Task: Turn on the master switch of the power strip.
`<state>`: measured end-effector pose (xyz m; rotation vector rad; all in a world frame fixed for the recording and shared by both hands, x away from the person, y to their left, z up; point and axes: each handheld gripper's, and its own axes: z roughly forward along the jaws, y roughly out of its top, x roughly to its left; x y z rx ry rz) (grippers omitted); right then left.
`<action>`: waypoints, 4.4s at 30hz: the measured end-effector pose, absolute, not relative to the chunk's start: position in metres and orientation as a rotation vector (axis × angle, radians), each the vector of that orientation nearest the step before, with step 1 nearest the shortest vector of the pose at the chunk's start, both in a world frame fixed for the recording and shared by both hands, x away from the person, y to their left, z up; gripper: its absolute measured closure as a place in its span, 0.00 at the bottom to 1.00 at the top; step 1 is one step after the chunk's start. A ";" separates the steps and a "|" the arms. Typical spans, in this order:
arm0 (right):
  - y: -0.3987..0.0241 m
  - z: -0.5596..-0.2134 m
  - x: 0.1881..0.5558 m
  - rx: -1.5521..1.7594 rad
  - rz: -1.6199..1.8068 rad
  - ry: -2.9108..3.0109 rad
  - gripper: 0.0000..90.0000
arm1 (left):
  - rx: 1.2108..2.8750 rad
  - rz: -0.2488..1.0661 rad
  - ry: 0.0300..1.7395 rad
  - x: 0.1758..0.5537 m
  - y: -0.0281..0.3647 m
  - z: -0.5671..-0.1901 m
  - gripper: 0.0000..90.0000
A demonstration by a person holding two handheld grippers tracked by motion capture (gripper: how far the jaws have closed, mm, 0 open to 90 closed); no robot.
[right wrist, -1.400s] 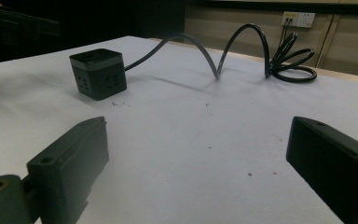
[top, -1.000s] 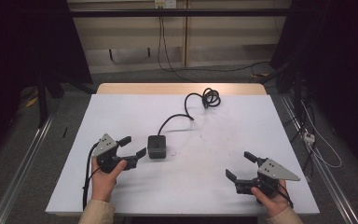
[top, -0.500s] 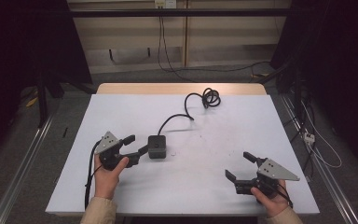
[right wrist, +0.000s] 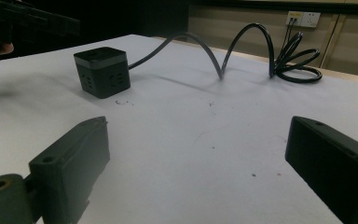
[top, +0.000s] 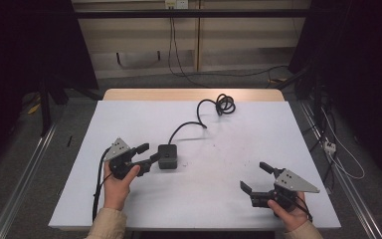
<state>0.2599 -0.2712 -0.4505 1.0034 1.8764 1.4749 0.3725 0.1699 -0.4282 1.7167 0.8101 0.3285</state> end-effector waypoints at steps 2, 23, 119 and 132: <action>-0.271 -0.451 0.260 1.004 1.474 1.876 0.06 | 1.717 0.318 0.811 0.374 0.168 -0.428 0.47; -0.271 -0.451 0.260 1.002 1.477 1.877 0.07 | 1.736 0.267 0.811 0.382 0.158 -0.425 0.65; -0.272 -0.451 0.260 0.999 1.475 1.883 0.07 | 1.869 0.226 0.779 0.389 0.138 -0.431 1.00; -0.271 -0.451 0.260 0.997 1.476 1.888 0.08 | 1.878 0.233 0.778 0.388 0.137 -0.431 1.00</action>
